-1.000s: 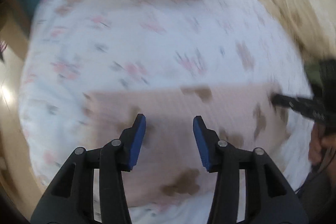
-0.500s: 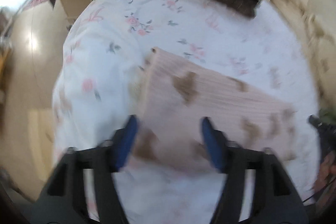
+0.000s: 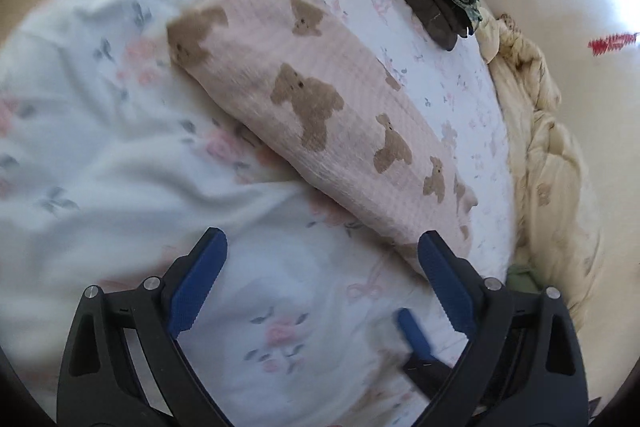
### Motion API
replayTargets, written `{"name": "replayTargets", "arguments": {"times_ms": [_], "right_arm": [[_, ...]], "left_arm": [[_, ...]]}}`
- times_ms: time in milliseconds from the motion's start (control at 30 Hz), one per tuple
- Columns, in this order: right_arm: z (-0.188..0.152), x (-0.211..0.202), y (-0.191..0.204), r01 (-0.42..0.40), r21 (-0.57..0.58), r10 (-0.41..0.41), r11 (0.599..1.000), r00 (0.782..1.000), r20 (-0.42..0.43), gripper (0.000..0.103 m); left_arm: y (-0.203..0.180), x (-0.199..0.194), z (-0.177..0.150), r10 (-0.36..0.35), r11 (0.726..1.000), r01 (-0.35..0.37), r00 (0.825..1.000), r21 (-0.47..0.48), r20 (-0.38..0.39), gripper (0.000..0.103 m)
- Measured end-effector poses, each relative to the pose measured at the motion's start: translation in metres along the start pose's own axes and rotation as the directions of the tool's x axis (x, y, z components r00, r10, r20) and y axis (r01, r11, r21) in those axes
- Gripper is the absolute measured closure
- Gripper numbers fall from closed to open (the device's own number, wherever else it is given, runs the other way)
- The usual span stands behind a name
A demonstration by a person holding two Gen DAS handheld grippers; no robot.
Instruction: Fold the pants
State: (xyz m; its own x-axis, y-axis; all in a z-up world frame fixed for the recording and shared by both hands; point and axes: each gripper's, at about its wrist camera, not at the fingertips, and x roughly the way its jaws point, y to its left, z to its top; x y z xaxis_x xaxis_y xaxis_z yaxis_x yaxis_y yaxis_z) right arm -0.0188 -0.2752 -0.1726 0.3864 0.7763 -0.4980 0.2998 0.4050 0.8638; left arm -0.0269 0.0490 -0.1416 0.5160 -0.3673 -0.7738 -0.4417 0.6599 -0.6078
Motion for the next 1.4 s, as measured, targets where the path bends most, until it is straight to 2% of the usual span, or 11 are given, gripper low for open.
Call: {"name": "replayTargets", "arguments": {"times_ms": [200,433,600,767,1000,1033,1100,1133,1200,1300,1400], "right_arm": [[0.011,0.025,-0.009,-0.006,0.000,0.006,1.000,1.000,0.027,0.029],[0.059,-0.004,-0.028,-0.069,0.080,0.052,0.994,0.978,0.201,0.029],[0.074,-0.001,-0.027,-0.063,0.075,0.045,0.995,0.975,0.217,0.028],[0.076,0.003,-0.022,-0.064,0.064,0.048,0.996,0.972,0.231,0.027],[0.082,0.006,-0.011,-0.029,0.016,0.025,0.999,0.969,0.245,0.034],[0.084,0.009,-0.012,-0.017,0.020,0.011,1.000,0.970,0.241,0.037],[0.087,0.010,-0.015,-0.014,0.029,0.006,0.999,0.968,0.251,0.050],[0.089,0.011,-0.016,-0.007,0.029,0.000,1.000,0.967,0.256,0.055],[0.092,0.012,-0.019,0.010,0.030,-0.018,1.000,0.966,0.259,0.078],[0.093,0.008,-0.014,0.014,-0.027,-0.006,1.000,0.963,0.269,0.094],[0.090,0.000,0.008,0.019,-0.120,0.017,0.993,0.956,0.293,0.094]], "left_arm": [[0.006,0.018,0.013,-0.015,0.999,0.016,0.999,-0.031,0.044,0.008],[0.014,0.016,0.055,0.021,0.995,-0.009,0.992,-0.096,0.125,0.010],[0.025,0.021,0.070,0.007,0.979,0.017,0.993,-0.205,0.116,0.010],[0.006,0.011,0.075,0.026,0.997,-0.011,0.982,-0.078,0.186,0.010],[0.029,0.020,0.089,0.019,0.990,0.010,0.978,-0.138,0.207,0.022],[0.028,0.019,0.093,0.006,0.992,0.023,0.974,-0.126,0.225,0.027],[0.029,0.021,0.104,0.023,0.994,0.004,0.968,-0.106,0.251,0.061],[0.032,0.023,0.110,0.044,0.994,-0.017,0.967,-0.112,0.251,0.070],[0.041,0.027,0.117,0.024,0.993,0.005,0.970,-0.121,0.241,0.085],[0.040,0.024,0.117,-0.014,0.995,0.038,0.971,-0.093,0.239,0.096],[0.030,0.012,0.117,-0.051,0.996,0.067,0.968,-0.057,0.246,0.097]]}}
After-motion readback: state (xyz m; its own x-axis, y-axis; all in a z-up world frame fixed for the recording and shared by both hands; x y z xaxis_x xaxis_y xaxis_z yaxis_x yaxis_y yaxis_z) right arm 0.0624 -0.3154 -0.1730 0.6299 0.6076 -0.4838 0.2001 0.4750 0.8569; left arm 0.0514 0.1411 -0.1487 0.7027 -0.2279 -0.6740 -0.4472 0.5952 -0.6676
